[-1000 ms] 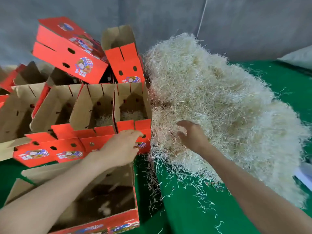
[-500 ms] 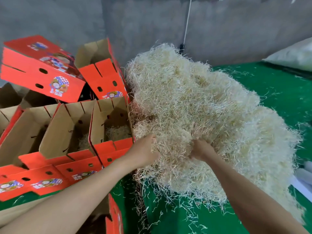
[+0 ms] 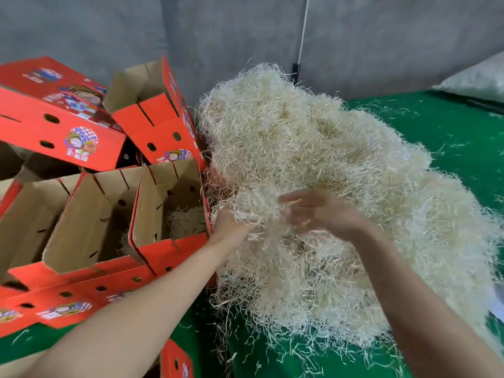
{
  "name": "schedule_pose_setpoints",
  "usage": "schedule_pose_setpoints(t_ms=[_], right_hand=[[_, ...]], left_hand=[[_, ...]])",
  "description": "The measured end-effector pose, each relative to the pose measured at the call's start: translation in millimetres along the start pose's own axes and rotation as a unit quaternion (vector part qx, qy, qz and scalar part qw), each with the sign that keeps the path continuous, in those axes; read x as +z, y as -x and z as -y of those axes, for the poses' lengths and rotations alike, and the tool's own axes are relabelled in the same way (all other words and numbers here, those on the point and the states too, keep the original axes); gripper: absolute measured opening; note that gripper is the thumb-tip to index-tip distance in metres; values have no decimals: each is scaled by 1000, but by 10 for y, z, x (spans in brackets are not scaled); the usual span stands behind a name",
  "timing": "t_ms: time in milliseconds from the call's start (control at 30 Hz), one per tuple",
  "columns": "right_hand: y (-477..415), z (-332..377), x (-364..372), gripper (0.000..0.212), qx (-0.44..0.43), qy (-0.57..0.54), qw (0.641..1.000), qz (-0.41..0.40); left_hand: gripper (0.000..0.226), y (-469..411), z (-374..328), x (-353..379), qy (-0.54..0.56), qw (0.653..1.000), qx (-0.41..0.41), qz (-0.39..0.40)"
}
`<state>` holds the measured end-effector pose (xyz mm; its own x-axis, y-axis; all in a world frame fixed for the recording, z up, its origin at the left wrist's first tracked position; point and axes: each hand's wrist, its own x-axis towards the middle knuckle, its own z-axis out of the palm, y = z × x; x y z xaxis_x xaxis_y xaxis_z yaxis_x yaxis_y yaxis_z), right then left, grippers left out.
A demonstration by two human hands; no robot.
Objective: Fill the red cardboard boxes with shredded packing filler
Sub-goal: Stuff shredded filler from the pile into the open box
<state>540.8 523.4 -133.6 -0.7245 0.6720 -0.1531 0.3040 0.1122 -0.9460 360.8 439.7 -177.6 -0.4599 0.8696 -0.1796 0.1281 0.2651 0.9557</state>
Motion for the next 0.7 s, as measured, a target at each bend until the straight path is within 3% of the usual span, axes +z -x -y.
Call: schedule_pose_setpoints(t_ms=[33,67,100,167,200,233,333,400,467,533,600,667,700], right_hand=[[-35,-7,-144,42,-8,84,995,-48],[-84,-36,-262,60,-8,230,968,-98],[-145,-107,-335,81,5,381,916,-123],[-243,-292,-343,104,55,554,824,-102],[-285,-395,-292,99,81,580,806,-82],[-316,-480,-226,82,100,571,811,-75],[-360,-613,151,21,104,359,926,-61],[-355,-616,439,12,97,198,975,-19],[-379,-601,534,28,97,92,991,18],[-389,-562,562,78,101,134,984,57],[-367,-580,626,103,121,285,947,87],[-334,-687,772,98,135,459,874,81],[-342,-736,819,75,127,513,847,55]], left_hand=[[31,-43,8,-56,33,999,-29,-12],[23,-89,16,-114,52,997,-55,-14],[22,-121,15,-159,67,995,-74,-7],[29,-142,-8,-210,76,994,-79,1],[26,-154,-14,-225,73,995,-70,-3],[24,-155,-25,-238,71,996,-62,-8],[21,-189,-72,-309,101,992,-57,-52],[12,-241,-73,-367,135,985,-68,-83],[22,-254,-104,-409,161,978,-82,-108],[25,-263,-112,-434,171,973,-90,-129],[26,-256,-128,-441,192,968,-95,-127],[26,-246,-151,-433,223,964,-94,-110],[29,-239,-169,-430,234,962,-94,-106]])
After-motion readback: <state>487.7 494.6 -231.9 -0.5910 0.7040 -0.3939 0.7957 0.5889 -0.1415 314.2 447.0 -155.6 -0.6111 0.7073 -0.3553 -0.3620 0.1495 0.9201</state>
